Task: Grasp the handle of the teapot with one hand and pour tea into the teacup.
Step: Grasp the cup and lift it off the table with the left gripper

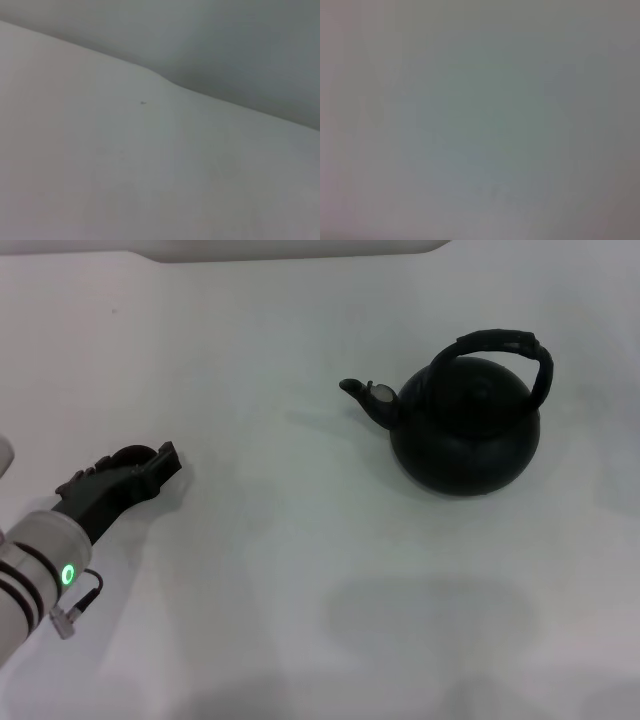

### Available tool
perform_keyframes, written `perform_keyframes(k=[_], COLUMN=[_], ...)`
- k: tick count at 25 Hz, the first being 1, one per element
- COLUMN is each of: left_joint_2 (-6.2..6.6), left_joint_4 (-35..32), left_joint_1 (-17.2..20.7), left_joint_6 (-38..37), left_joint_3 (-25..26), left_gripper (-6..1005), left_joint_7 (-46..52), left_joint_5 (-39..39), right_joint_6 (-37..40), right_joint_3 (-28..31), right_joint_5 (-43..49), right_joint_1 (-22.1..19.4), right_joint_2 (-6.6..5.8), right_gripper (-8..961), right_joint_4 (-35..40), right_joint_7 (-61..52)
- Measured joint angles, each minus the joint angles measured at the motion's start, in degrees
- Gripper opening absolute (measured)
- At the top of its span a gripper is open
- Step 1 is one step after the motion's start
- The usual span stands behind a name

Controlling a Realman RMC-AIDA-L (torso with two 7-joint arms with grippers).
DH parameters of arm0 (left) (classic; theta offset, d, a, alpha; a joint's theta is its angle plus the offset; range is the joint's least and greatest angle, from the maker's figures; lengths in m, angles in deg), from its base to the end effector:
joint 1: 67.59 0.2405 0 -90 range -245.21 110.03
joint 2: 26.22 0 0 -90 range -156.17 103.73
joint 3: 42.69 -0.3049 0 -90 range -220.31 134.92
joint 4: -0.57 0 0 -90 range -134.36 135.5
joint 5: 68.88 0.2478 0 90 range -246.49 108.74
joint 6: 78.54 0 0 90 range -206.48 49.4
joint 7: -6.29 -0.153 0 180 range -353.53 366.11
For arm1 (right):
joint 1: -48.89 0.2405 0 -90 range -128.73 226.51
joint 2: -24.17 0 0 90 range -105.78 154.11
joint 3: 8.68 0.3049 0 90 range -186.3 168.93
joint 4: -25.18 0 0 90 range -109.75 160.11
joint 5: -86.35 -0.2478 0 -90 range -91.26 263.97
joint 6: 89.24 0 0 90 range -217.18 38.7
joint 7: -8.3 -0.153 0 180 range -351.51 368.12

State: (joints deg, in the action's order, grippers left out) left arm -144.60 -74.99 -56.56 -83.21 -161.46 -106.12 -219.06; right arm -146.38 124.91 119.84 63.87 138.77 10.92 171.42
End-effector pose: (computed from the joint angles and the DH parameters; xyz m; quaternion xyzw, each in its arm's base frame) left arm -0.3398 0.2806 -0.1151 -0.6874 -0.5365 -0.1805 0.4551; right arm 0.5096 0.3260 0.0606 -0.6321 0.2680 0.1686 0.7072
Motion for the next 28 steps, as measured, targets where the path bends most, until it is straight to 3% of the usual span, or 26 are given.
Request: perform_keyframes(k=[5, 16, 21, 28], left_joint_2=[0.37, 0.54, 0.73, 2.72], left_joint_4=[0.19, 0.16, -0.94, -3.82], left_joint_1=[-0.48, -0.98, -1.2, -2.38], left_joint_6=[-0.05, -0.39, -1.43, -0.91], left_joint_3=[-0.05, -0.08, -0.05, -0.23], left_gripper=[861, 667, 666, 667], left_joint_7=[0.0, -0.01, -0.53, -2.33], left_joint_5=[-0.56, -1.08, -1.18, -0.99], right_joint_6=[0.02, 0.02, 0.02, 0.01], right_joint_3=[0.0, 0.0, 0.0, 0.0], right_joint_5=[0.0, 0.0, 0.0, -0.06], right_joint_1=[0.08, 0.05, 0.1, 0.16], right_joint_2=[-0.03, 0.0, -0.05, -0.09], right_gripper=[828, 829, 828, 828], right_joint_4=[-0.28, -0.49, -0.5, -0.5], right_joint_7=[0.0, 0.0, 0.0, 0.0])
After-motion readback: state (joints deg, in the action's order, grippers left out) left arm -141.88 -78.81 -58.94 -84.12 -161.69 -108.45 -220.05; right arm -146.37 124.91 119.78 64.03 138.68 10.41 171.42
